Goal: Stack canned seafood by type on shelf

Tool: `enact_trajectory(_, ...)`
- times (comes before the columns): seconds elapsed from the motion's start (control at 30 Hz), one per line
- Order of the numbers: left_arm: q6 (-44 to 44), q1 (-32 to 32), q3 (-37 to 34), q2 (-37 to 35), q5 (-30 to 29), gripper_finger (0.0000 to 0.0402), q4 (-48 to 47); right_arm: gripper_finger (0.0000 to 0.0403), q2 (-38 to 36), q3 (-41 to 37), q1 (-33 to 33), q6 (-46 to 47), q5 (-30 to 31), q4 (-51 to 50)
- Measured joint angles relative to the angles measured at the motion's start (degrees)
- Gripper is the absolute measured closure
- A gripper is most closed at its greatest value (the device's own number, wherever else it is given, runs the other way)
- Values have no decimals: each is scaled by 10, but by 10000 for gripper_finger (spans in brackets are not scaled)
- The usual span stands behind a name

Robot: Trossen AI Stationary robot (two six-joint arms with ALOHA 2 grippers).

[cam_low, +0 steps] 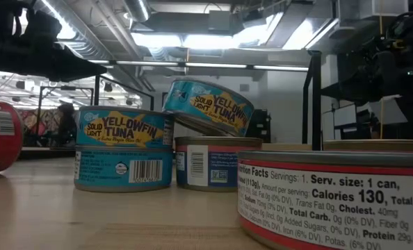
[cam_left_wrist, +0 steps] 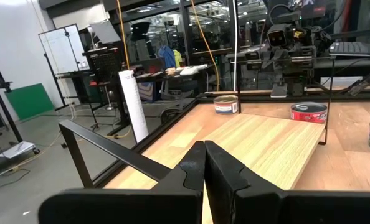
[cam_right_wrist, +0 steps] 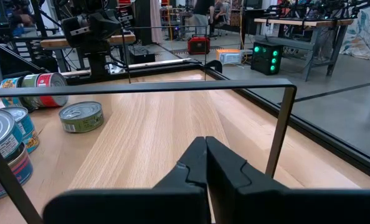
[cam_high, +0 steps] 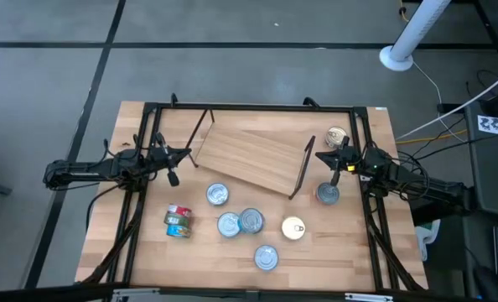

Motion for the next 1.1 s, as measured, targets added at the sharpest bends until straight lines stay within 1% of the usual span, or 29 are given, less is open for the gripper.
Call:
enact_trajectory(0.67, -5, 0, 0, 0, 0, 398, 0, 398, 0, 0, 0, 0, 5, 18)
enact_trajectory(0.9, -76, 0, 0, 0, 0, 398, 2, 397, 0, 0, 0, 0, 1, 20)
enact_trajectory(1.0, -127, 0, 0, 0, 0, 398, 2, 397, 0, 0, 0, 0, 0, 22)
enact_trajectory(1.1, -195, 0, 0, 0, 1, 398, 2, 397, 0, 0, 0, 0, 0, 23)
